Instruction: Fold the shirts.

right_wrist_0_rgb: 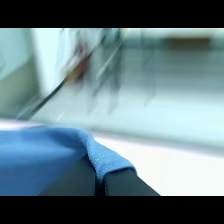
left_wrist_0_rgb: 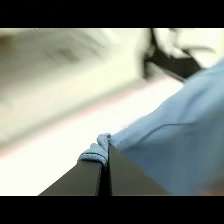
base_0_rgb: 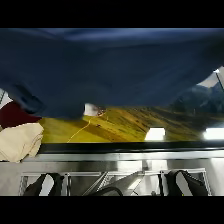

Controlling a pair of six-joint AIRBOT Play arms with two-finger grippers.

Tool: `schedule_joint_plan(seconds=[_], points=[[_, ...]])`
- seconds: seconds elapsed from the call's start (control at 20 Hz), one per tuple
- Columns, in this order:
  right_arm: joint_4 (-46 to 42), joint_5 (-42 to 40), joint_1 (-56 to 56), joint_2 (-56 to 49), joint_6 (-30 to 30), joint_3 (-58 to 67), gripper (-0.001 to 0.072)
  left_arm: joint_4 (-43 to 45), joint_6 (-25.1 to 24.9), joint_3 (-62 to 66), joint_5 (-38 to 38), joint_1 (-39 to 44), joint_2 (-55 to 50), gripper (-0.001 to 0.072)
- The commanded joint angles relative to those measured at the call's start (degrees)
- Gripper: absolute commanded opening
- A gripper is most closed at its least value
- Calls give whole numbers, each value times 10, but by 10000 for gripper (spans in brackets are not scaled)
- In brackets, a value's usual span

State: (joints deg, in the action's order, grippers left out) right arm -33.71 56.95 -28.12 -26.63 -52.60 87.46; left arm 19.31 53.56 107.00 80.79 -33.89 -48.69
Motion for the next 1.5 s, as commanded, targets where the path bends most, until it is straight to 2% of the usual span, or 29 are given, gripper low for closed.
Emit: schedule_joint_plan(seconds=[0.0, 0.1, 0.25, 0.4, 0.5, 0.65, 0.85, 1.0, 1.1, 1.3, 1.45], points=[[-27, -17, -18, 19, 4, 42, 22, 7, 26, 30, -19, -30, 44, 13], [7, 49, -18, -34, 9, 40, 21, 10, 28, -19, -2, 23, 11, 12], [77, 125, -13, -138, 32, 8, 20, 107, 19, -103, -3, 139, -60, 13], [67, 106, 27, -242, 57, -72, 20, 240, 16, -174, -72, 258, -163, 12], [44, 88, 55, -313, 66, -106, 20, 287, 16, -204, -121, 302, -250, 12], [41, 40, 69, -437, 72, -109, 20, 319, 34, -153, -147, 322, -405, 13], [55, 16, 68, -556, 58, -53, 20, 323, 81, -3, -111, 322, -552, 12], [54, 23, 66, -604, 40, -5, 21, 411, 125, 63, -77, 324, -593, 13], [37, 44, 66, -618, 39, -4, 21, 448, 130, 75, -47, 327, -607, 13], [-39, 100, 68, -642, 30, -9, 21, 457, 130, 74, -10, 329, -638, 13], [-57, 92, 69, -644, 28, -27, 21, 457, 135, 74, -9, 338, -659, 13]])
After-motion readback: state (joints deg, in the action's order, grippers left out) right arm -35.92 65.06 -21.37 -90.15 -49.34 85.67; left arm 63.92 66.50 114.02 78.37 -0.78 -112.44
